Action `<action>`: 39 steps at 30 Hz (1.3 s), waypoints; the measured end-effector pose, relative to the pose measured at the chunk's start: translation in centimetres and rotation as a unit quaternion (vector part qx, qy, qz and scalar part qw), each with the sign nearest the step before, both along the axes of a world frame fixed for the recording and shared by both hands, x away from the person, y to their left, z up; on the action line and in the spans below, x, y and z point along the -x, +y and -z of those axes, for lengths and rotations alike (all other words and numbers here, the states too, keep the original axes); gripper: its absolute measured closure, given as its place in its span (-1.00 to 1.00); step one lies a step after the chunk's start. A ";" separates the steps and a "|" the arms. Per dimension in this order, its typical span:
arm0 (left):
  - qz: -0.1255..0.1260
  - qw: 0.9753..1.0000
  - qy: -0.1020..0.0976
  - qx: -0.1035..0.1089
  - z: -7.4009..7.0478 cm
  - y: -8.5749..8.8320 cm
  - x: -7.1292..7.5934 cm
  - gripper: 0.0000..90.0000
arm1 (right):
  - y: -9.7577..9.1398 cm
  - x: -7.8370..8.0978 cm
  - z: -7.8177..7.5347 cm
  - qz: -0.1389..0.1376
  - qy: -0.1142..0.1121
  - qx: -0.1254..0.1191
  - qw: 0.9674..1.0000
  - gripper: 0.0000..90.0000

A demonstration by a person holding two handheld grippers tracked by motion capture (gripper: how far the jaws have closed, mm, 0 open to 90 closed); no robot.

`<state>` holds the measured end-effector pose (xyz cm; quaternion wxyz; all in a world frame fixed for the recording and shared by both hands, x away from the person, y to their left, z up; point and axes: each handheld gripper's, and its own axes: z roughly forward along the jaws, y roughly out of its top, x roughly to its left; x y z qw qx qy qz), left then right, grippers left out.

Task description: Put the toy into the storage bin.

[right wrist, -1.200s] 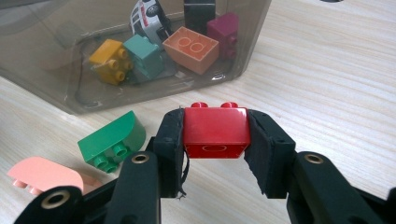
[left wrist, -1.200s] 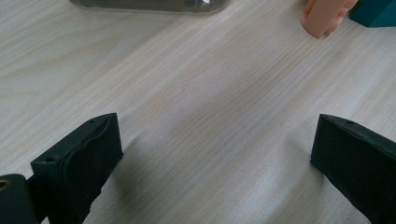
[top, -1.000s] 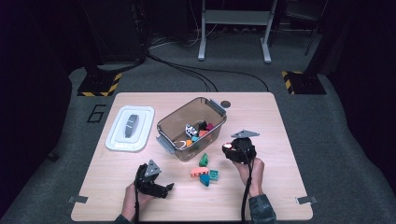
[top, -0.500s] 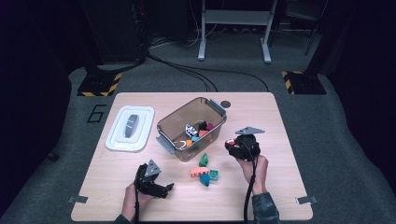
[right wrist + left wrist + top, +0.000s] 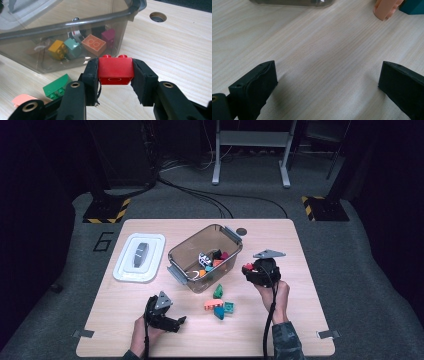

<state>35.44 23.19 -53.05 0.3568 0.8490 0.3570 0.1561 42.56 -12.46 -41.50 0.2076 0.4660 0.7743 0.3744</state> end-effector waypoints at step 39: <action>0.003 1.000 0.005 -0.002 0.0 0.0 0.0 -0.96 | 4.5 -5.5 -6.5 -0.032 -0.032 0.022 0.999 0.31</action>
